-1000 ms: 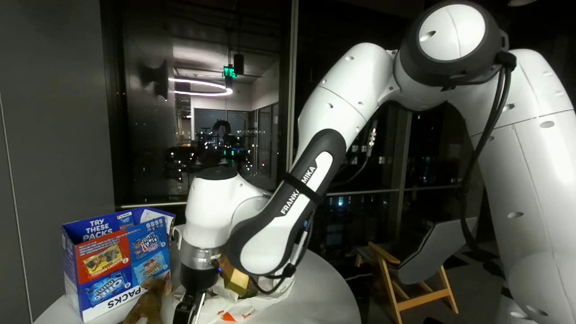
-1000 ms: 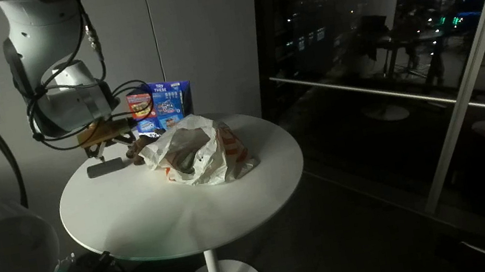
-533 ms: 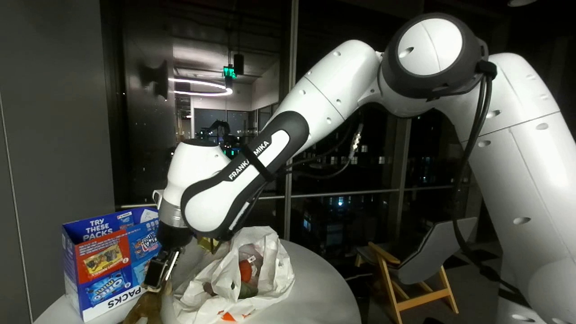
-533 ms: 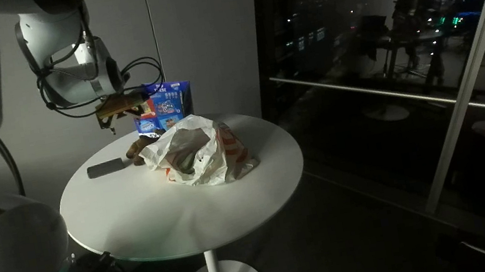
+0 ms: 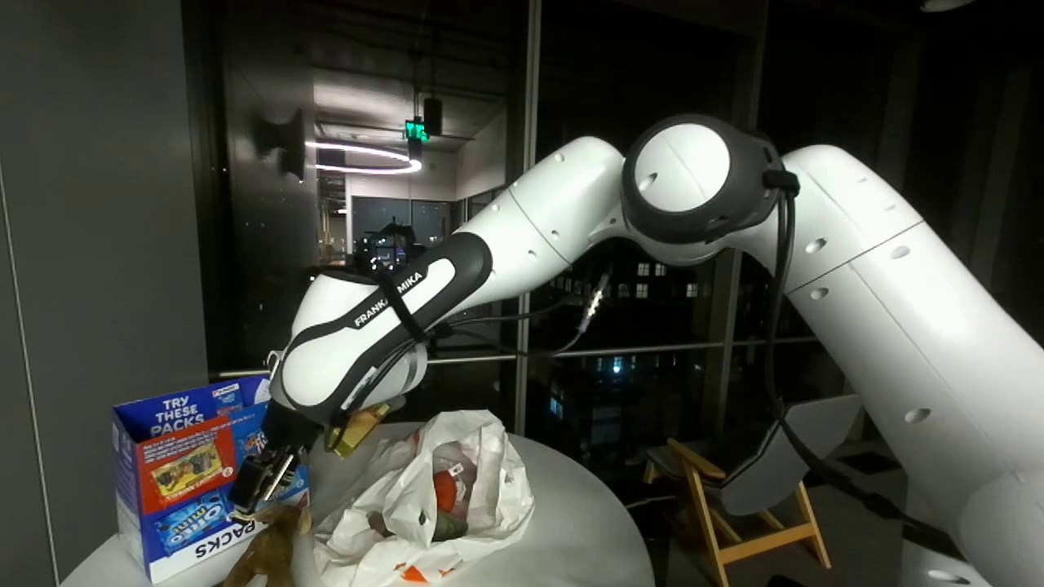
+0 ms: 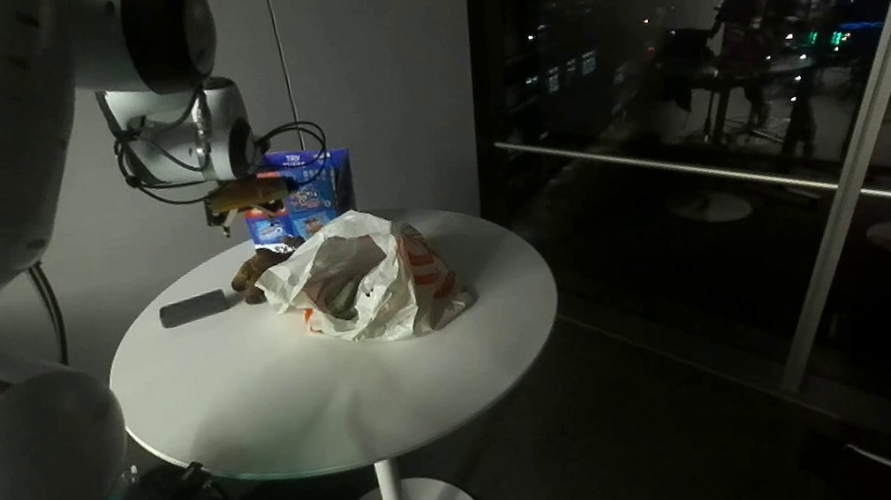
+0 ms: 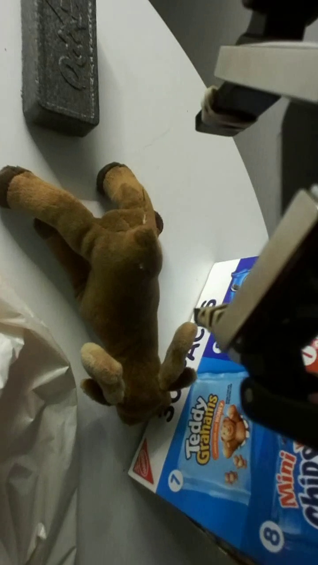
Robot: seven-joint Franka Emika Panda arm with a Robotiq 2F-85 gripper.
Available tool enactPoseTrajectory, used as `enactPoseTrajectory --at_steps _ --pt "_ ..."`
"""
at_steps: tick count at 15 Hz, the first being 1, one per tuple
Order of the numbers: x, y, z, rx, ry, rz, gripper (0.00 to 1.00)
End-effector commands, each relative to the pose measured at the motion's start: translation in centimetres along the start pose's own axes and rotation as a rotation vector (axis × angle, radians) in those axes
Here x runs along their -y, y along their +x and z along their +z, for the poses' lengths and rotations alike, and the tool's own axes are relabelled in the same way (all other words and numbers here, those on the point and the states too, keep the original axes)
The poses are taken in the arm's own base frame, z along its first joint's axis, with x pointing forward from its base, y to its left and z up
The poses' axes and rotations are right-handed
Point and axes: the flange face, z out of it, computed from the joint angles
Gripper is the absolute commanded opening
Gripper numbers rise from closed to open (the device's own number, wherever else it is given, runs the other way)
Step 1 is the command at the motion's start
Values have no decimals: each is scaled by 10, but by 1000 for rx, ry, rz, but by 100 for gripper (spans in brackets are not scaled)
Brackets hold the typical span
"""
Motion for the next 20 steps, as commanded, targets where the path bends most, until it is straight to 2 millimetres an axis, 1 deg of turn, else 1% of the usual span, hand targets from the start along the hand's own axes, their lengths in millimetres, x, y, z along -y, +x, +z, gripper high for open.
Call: enactPoseTrajectory --at_steps 1,4,6,9,13,14,15,16,17,18,20 --pt "-28 13 27 13 62 56 100" --pt "-38 16 49 46 105 86 100" --pt "-42 18 61 68 119 103 100" --pt "-42 23 79 103 138 124 100" --pt "-45 22 98 152 156 159 100" --pt "-46 23 101 163 161 157 85" --pt "-45 23 103 174 164 153 73" --pt "-45 24 105 179 162 152 67" --pt "-44 26 104 183 164 147 56" --pt "-43 29 104 184 165 142 51" --pt "-41 34 103 184 166 136 35"
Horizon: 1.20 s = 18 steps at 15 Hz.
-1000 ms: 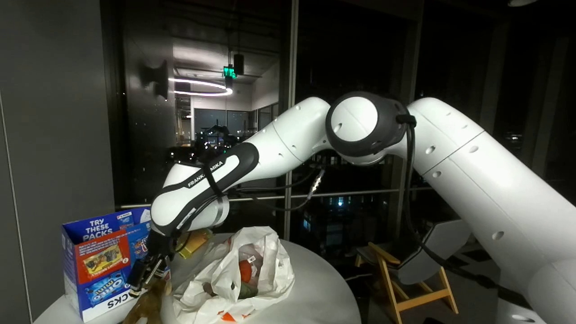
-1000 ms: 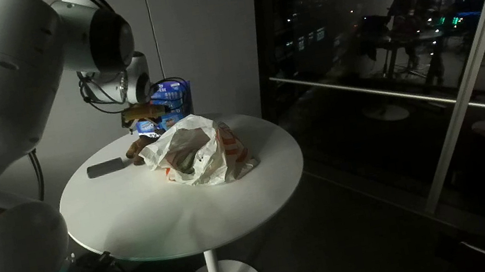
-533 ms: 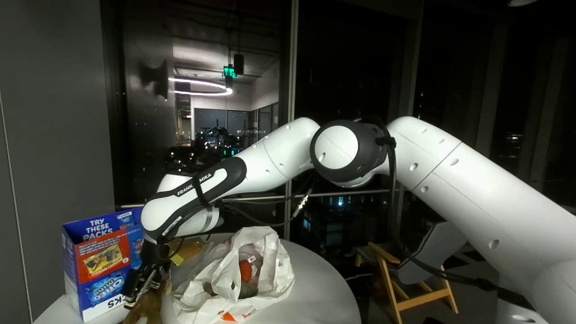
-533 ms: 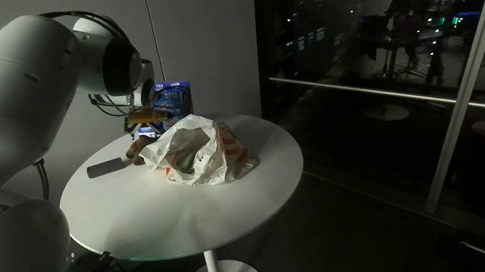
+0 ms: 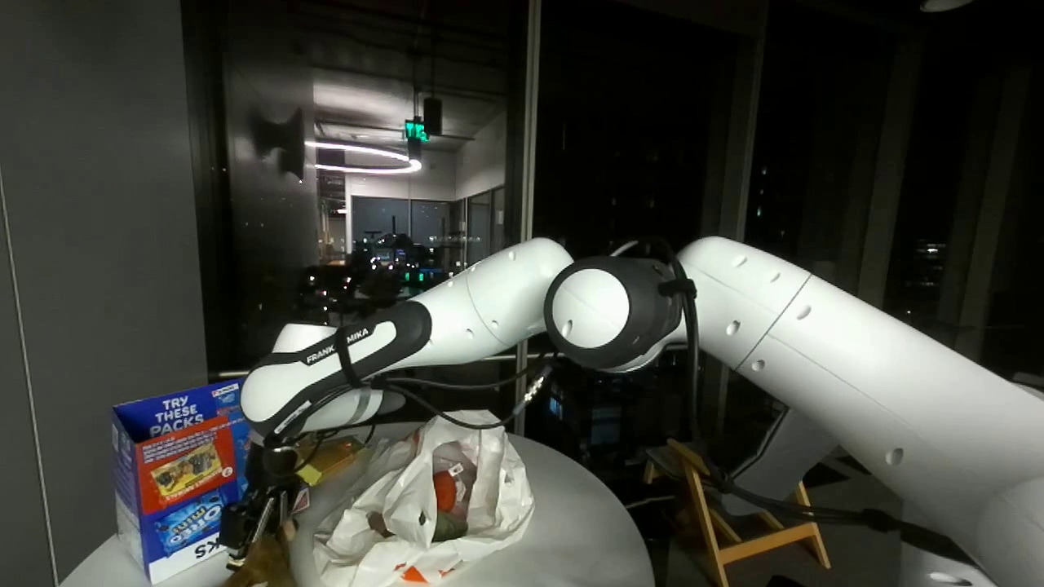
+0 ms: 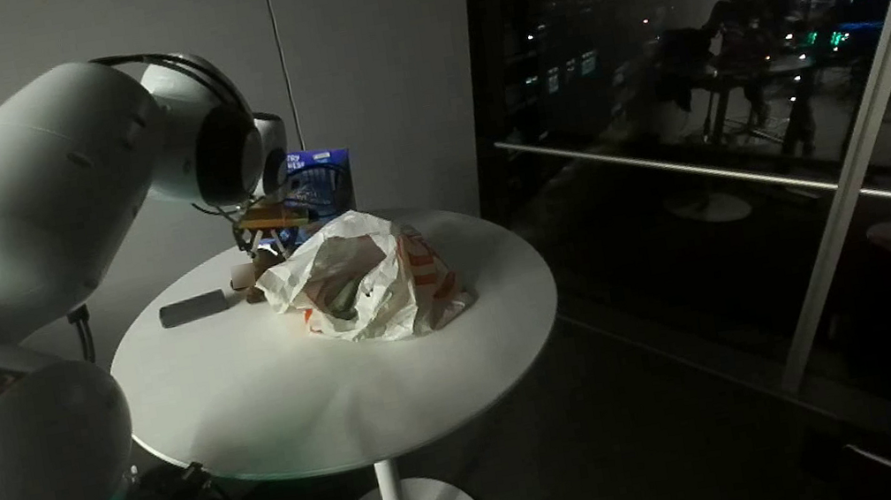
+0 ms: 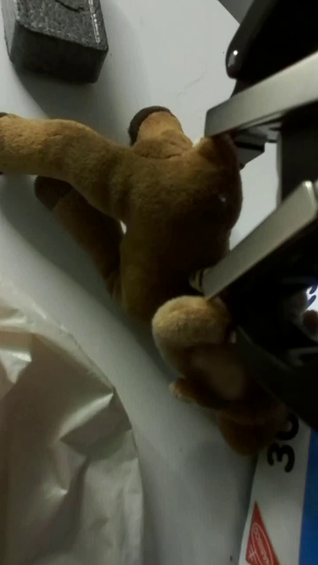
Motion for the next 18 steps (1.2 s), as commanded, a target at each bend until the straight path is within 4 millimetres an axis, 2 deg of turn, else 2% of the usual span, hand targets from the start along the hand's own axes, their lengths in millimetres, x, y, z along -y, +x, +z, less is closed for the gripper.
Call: enactPoseTrajectory --at_steps 1,3,6,9,12,18 --pt "7 14 0 -2 10 -1 26" --pt "9 16 0 -5 10 -3 17" --pt "17 17 -2 -7 22 5 13" --pt "53 15 -17 24 16 -16 19" --pt "90 4 -37 58 -9 2 18" --pt "155 -25 -72 57 -202 155 17"
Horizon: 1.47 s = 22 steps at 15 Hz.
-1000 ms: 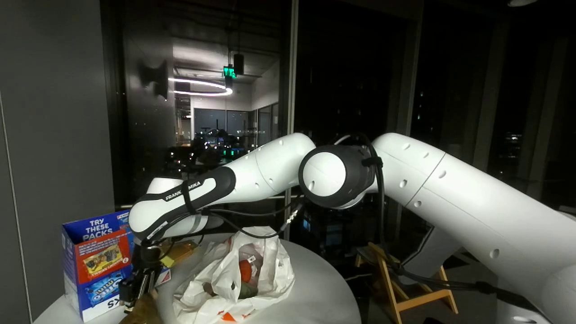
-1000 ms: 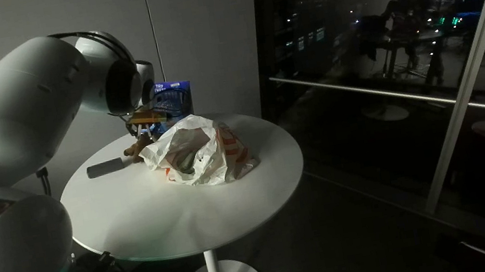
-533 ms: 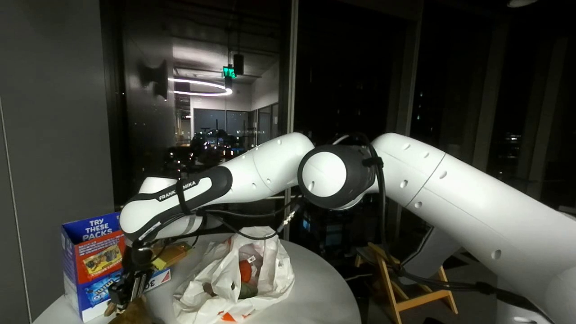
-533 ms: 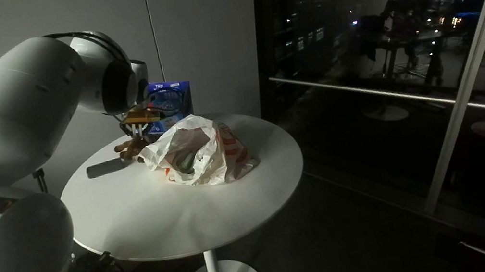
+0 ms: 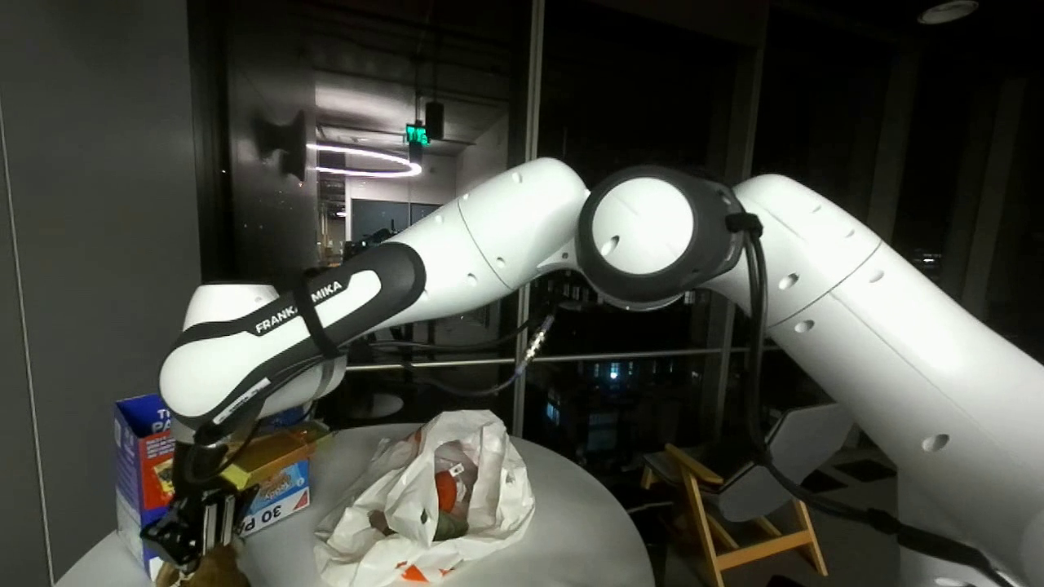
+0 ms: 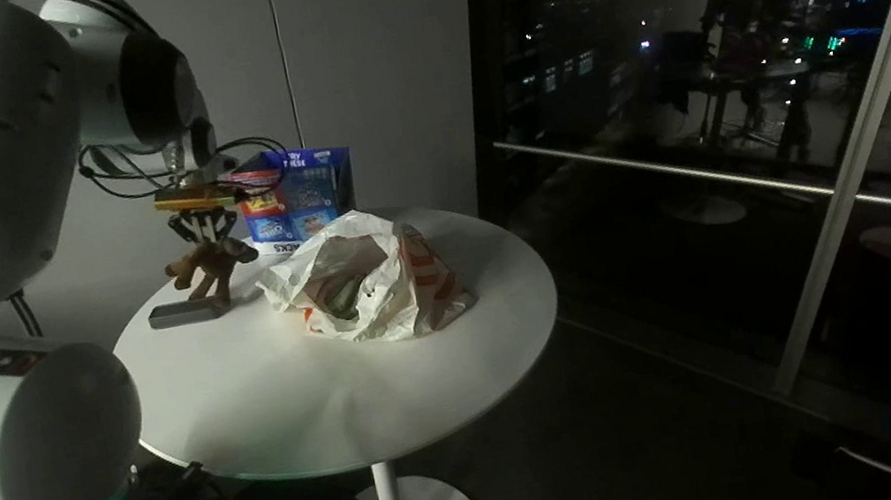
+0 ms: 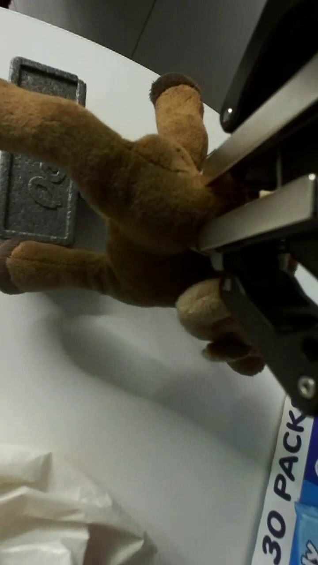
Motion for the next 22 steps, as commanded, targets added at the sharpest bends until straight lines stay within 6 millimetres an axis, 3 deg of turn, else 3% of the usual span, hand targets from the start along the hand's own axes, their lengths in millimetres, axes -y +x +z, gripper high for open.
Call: enactPoseTrajectory --at_steps 1,7,14,17,20,22 --pt "27 -37 -30 -24 -139 123 18" --pt "66 -98 -40 -94 -309 349 18" --pt "76 -208 -37 -131 -466 683 17" --pt "60 -265 -37 -152 -555 825 17" --pt "22 -313 -49 -200 -658 964 18" --pt "-11 -327 -62 -243 -760 1011 18"
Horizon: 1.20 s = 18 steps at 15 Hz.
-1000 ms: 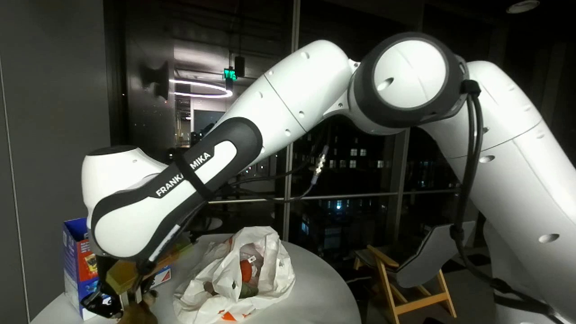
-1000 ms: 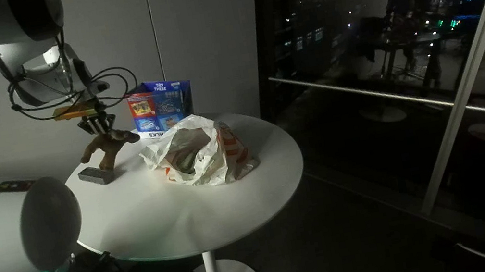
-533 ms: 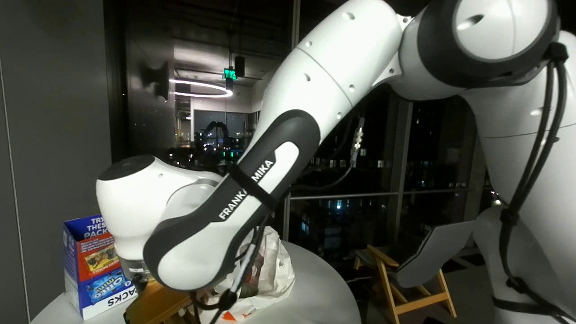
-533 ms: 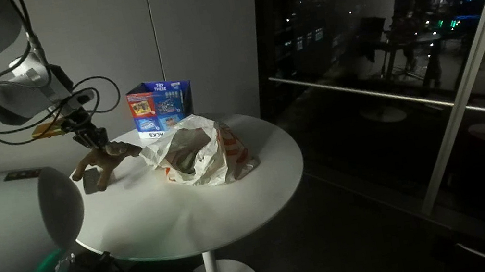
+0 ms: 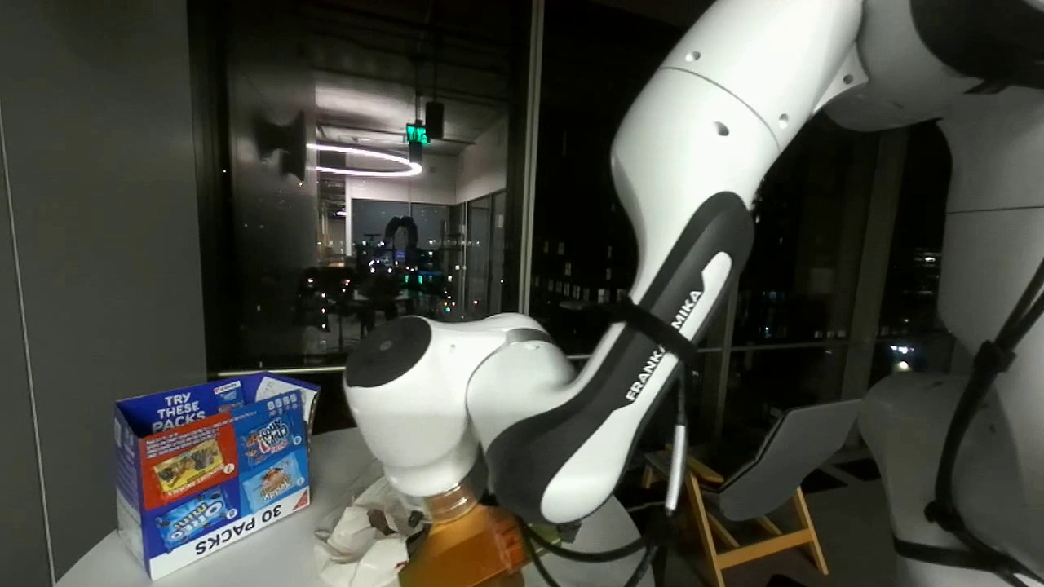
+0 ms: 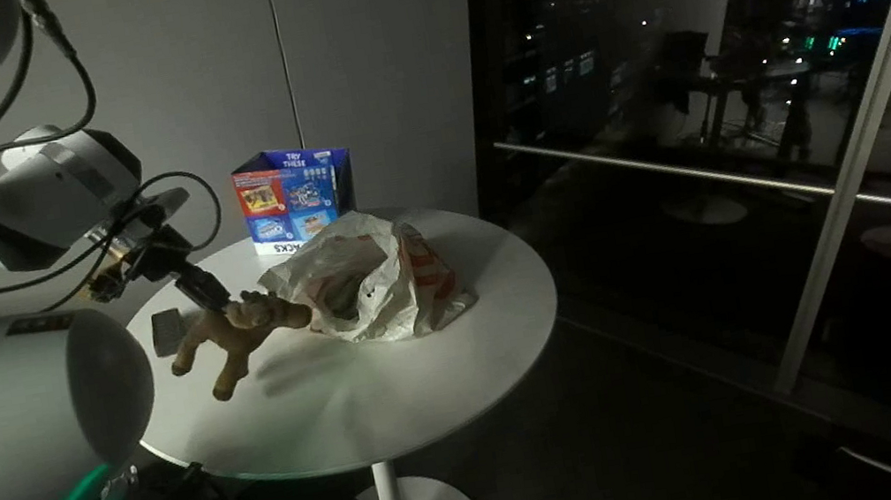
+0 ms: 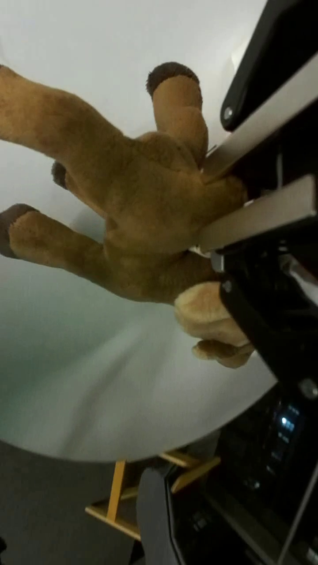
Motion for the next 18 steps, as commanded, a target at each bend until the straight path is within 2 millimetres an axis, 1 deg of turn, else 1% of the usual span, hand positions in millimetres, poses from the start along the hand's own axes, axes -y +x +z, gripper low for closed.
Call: enactPoseTrajectory --at_steps 1,2,3,5,6,9,11,14,18 --pt "-67 30 5 -104 -100 86 20" --pt "-76 44 7 -126 -131 63 19" --pt "-80 61 7 -145 -143 38 18" --pt "-83 91 10 -171 -145 -29 17" --pt "-81 105 12 -185 -123 -65 17" --pt "-59 135 10 -240 -8 -193 17" --pt "-41 145 5 -263 77 -266 18" --pt "-28 159 16 -259 172 -333 18" --pt "-33 179 46 -235 229 -345 18"
